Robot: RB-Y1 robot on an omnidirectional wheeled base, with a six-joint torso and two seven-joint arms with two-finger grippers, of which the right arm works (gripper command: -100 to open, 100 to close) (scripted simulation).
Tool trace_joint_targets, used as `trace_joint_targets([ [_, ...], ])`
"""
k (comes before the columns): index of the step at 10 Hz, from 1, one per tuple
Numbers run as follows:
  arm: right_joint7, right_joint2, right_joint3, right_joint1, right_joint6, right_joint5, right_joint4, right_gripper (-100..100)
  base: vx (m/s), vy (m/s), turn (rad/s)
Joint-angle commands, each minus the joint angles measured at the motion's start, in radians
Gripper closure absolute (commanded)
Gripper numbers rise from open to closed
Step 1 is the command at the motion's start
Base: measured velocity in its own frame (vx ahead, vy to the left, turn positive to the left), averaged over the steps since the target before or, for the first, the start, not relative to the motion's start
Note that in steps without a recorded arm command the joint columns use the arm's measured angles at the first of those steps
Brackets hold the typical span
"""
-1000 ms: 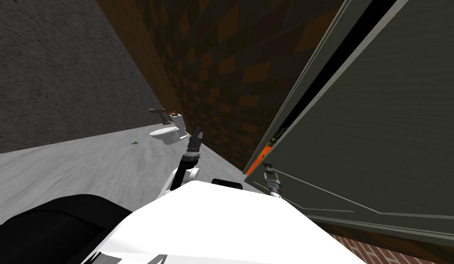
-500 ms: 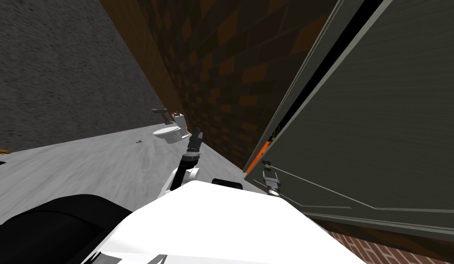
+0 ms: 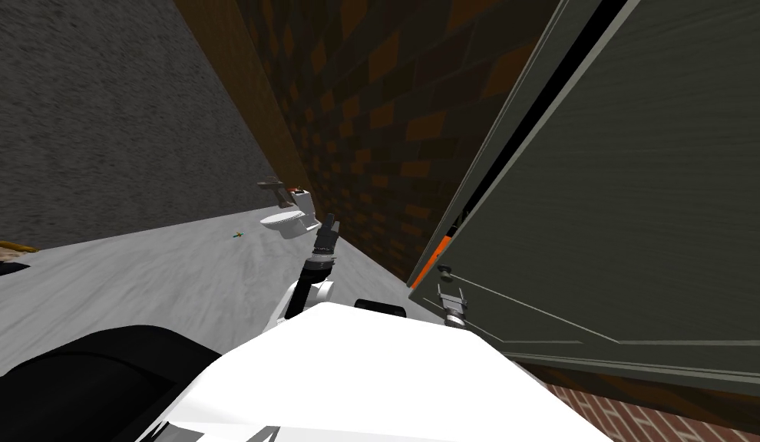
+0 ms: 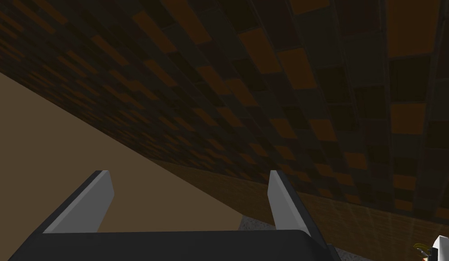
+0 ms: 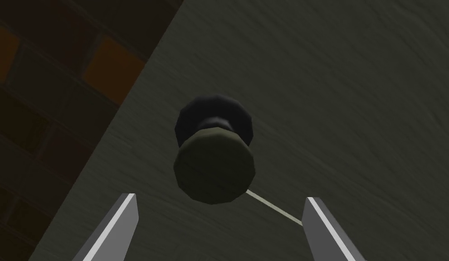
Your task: Pull the door open
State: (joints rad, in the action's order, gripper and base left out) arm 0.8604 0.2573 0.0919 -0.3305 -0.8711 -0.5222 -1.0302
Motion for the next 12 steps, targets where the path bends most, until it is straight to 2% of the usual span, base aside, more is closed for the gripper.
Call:
trace_joint_targets([
  [1,0.049,-0.001,0.012,0.004,0.003,-0.021,-0.005,-100,-0.048,-0.009,0.026],
  [8,0.23,-0.009,0.058,0.022,0.011,-0.106,-0.024,-100,-0.067,-0.006,0.022],
  [9,0.239,-0.009,0.058,0.022,0.011,-0.106,-0.024,-100,-0.053,-0.007,0.014],
  [12,0.331,-0.012,0.08,0.031,0.015,-0.146,-0.032,-100,-0.072,-0.008,0.022],
])
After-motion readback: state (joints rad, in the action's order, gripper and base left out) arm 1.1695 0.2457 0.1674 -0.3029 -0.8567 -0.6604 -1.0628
